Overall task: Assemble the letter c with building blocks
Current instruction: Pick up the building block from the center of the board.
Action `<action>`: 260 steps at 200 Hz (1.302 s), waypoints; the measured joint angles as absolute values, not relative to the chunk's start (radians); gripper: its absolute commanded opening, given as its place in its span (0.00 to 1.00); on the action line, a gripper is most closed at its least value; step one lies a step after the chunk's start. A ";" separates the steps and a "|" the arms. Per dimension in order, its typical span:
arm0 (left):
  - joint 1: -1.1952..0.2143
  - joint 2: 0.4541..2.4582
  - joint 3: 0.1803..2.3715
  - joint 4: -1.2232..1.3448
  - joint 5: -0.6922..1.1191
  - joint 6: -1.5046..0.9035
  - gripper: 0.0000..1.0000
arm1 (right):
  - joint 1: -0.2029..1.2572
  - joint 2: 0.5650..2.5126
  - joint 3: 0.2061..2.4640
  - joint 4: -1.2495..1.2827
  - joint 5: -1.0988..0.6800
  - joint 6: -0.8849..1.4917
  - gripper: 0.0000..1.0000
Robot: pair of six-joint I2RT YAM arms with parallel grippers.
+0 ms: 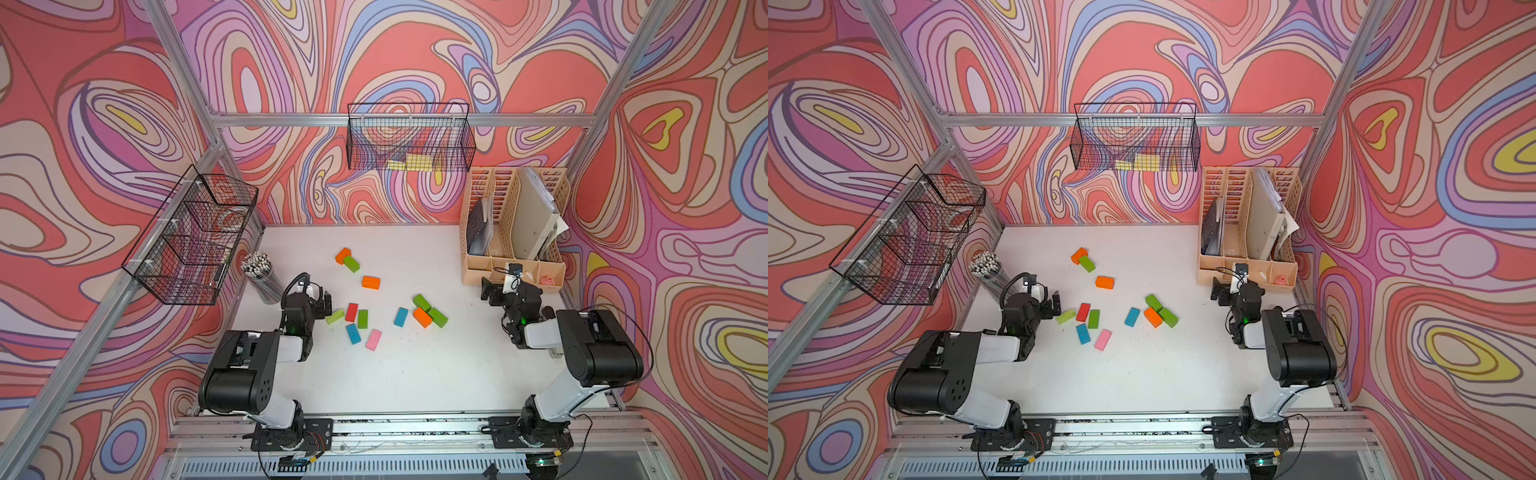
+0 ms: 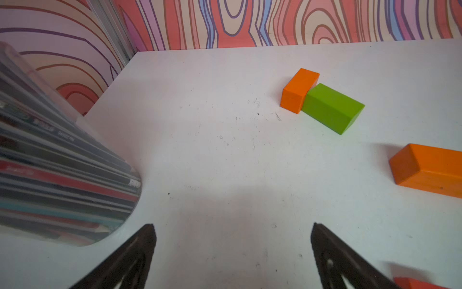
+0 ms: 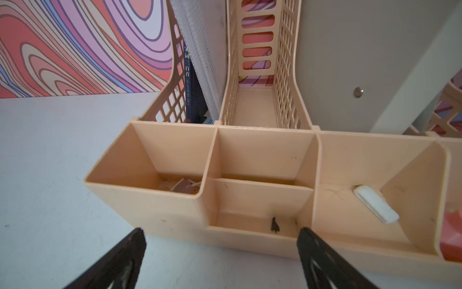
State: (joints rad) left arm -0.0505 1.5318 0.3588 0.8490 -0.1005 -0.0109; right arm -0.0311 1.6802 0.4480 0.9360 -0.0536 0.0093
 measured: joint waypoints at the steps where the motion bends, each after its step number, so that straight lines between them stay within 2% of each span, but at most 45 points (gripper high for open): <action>1: -0.051 1.532 0.359 0.849 -0.101 -0.011 0.99 | -0.031 1.680 0.448 0.936 -0.054 0.009 0.98; 119: -0.050 1.532 0.359 0.849 -0.100 -0.011 0.99 | -0.031 1.681 0.458 0.935 -0.061 0.013 0.98; 137: -0.042 1.532 0.361 0.849 -0.093 -0.011 0.99 | -0.031 1.680 0.460 0.931 -0.057 0.016 0.88; 149: -0.038 1.532 0.361 0.849 -0.087 -0.012 0.91 | -0.031 1.666 0.474 0.882 -0.039 0.022 0.80; 166: -0.037 1.511 0.363 0.821 -0.080 -0.011 0.85 | -0.031 1.595 0.520 0.746 -0.008 0.041 0.79; 204: -0.086 1.275 0.424 0.614 -0.160 -0.041 0.73 | -0.026 1.392 0.741 0.376 0.016 0.178 0.60; 226: -0.126 1.176 0.527 0.440 -0.177 -0.113 0.64 | 0.015 1.362 0.862 0.205 -0.023 0.244 0.63; 243: -0.158 1.155 0.607 0.313 -0.165 -0.175 0.57 | 0.108 1.351 0.882 0.112 -0.048 0.258 0.64; 260: -0.186 1.154 0.638 0.209 -0.123 -0.236 0.54 | 0.204 1.356 0.882 0.030 -0.094 0.260 0.63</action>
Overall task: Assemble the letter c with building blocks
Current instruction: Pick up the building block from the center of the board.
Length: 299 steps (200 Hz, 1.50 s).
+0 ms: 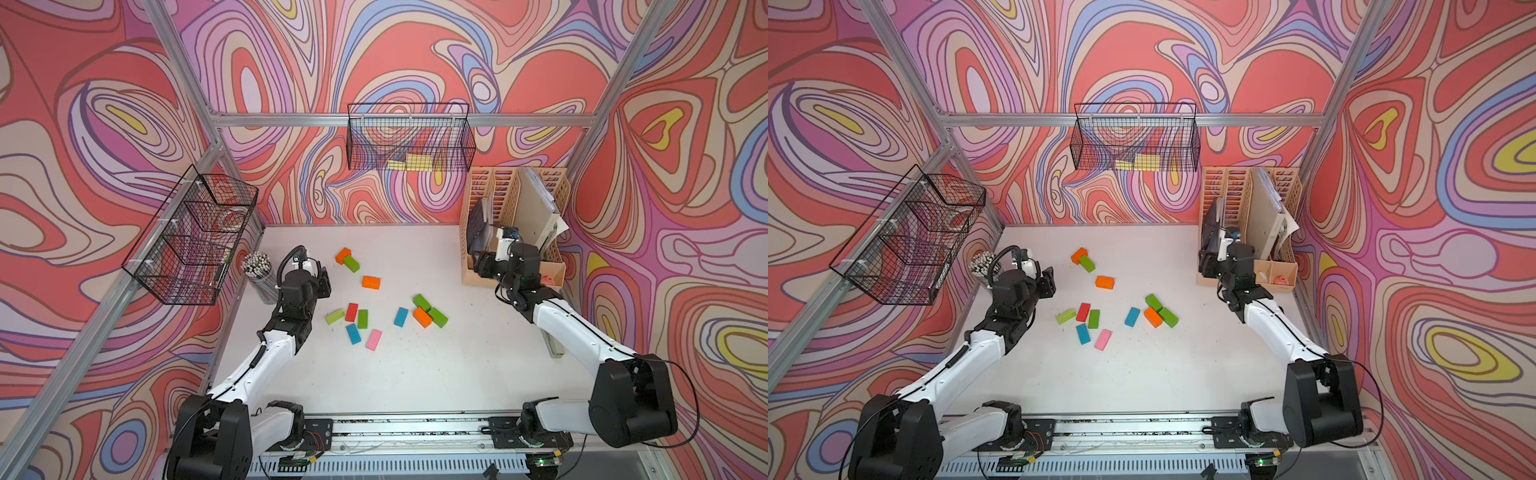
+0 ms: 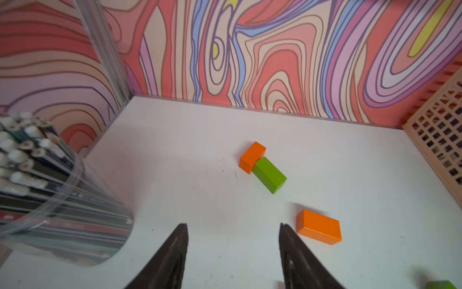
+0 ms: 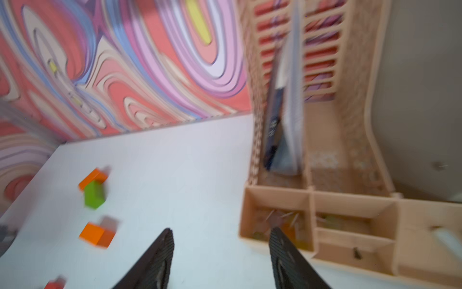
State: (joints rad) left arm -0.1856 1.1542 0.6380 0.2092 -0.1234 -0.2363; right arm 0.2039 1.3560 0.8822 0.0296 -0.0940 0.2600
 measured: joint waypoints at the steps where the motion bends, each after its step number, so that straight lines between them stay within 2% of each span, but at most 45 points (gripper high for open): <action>1: -0.187 1.155 0.638 0.205 -0.121 -0.239 0.54 | 0.212 1.357 0.882 0.023 -0.101 0.260 0.63; 21: -0.218 1.173 0.634 0.112 -0.057 -0.295 0.54 | 0.271 1.380 0.882 -0.041 -0.171 0.262 0.55; 40: -0.257 1.199 0.632 0.040 -0.027 -0.332 0.54 | 0.278 1.409 0.881 -0.073 -0.224 0.265 0.54; 69: -0.294 1.208 0.635 -0.057 -0.030 -0.373 0.50 | 0.280 1.451 0.879 -0.108 -0.263 0.265 0.57; 118: -0.306 1.251 0.681 -0.193 -0.053 -0.390 0.52 | 0.289 1.462 0.879 -0.138 -0.287 0.263 0.63; 137: -0.317 1.288 0.709 -0.240 -0.065 -0.390 0.54 | 0.289 1.462 0.879 -0.143 -0.291 0.266 0.68; 174: -0.322 1.342 0.729 -0.294 -0.093 -0.390 0.58 | 0.289 1.462 0.879 -0.144 -0.299 0.264 0.73; 186: -0.322 1.351 0.730 -0.308 -0.110 -0.390 0.63 | 0.289 1.462 0.879 -0.145 -0.306 0.263 0.74; 231: -0.322 1.370 0.747 -0.330 -0.152 -0.386 0.65 | 0.289 1.462 0.879 -0.145 -0.331 0.267 0.81; 299: -0.322 1.468 0.806 -0.364 -0.160 -0.387 0.64 | 0.289 1.462 0.879 -0.145 -0.352 0.271 0.81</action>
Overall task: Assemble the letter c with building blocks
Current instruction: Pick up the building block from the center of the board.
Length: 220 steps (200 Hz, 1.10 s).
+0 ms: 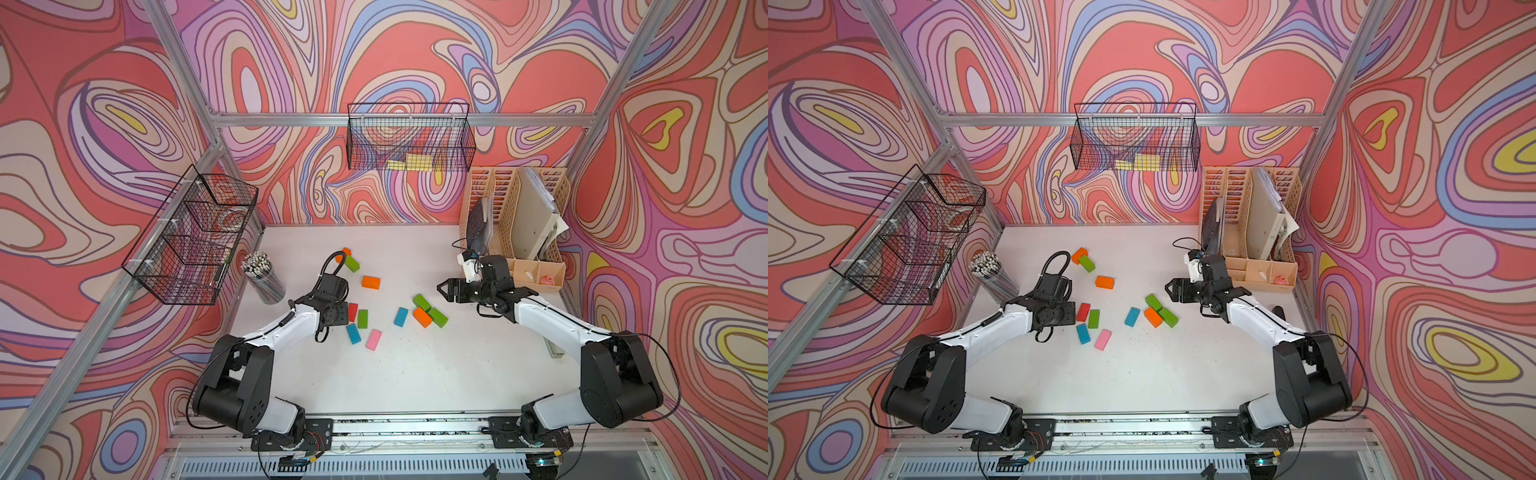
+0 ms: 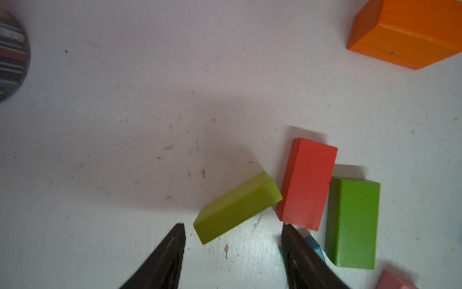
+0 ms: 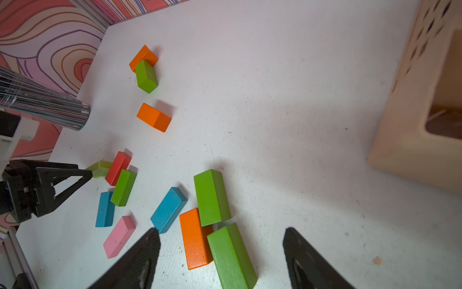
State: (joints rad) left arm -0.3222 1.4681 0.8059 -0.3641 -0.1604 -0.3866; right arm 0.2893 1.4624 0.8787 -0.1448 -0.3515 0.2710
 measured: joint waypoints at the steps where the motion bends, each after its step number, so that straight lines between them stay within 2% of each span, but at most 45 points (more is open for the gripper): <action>1: -0.322 1.469 0.807 -0.365 -0.161 -0.387 0.64 | 0.289 1.462 0.879 -0.145 -0.352 0.271 0.81; 77: -0.306 1.560 0.860 -0.389 -0.153 -0.389 0.56 | 0.289 1.450 0.865 -0.144 -0.364 0.275 0.81; 220: -0.262 1.588 0.866 -0.399 -0.063 -0.393 0.19 | 0.289 1.422 0.863 -0.143 -0.368 0.276 0.80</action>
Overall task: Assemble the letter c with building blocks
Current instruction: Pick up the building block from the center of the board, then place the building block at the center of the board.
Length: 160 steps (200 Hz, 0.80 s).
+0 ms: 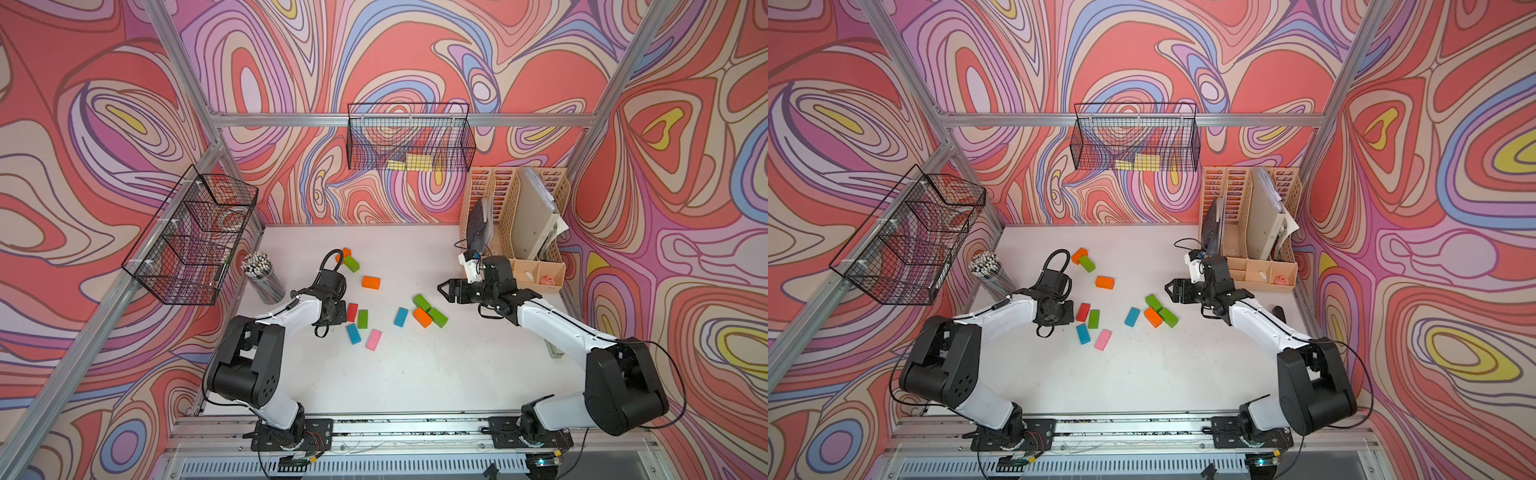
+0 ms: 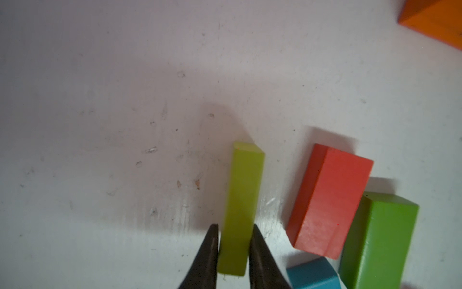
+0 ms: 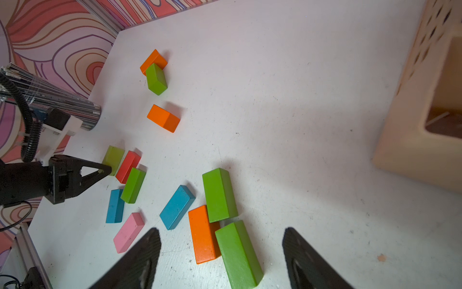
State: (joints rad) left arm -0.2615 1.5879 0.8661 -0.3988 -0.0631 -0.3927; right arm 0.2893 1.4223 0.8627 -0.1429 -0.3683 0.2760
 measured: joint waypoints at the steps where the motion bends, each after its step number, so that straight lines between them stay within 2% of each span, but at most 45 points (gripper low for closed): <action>1: -0.262 1.587 0.865 -0.398 -0.063 -0.393 0.19 | 0.289 1.422 0.863 -0.143 -0.368 0.276 0.80; 55: -0.262 1.483 0.804 -0.340 -0.016 -0.397 0.16 | 0.289 1.423 0.862 -0.142 -0.375 0.283 0.80; 98: -0.262 1.378 0.729 -0.202 0.134 -0.467 0.15 | 0.289 1.435 0.862 -0.134 -0.390 0.286 0.79; 160: -0.277 1.459 0.727 0.036 0.406 -0.641 0.13 | 0.289 1.443 0.862 -0.124 -0.413 0.295 0.79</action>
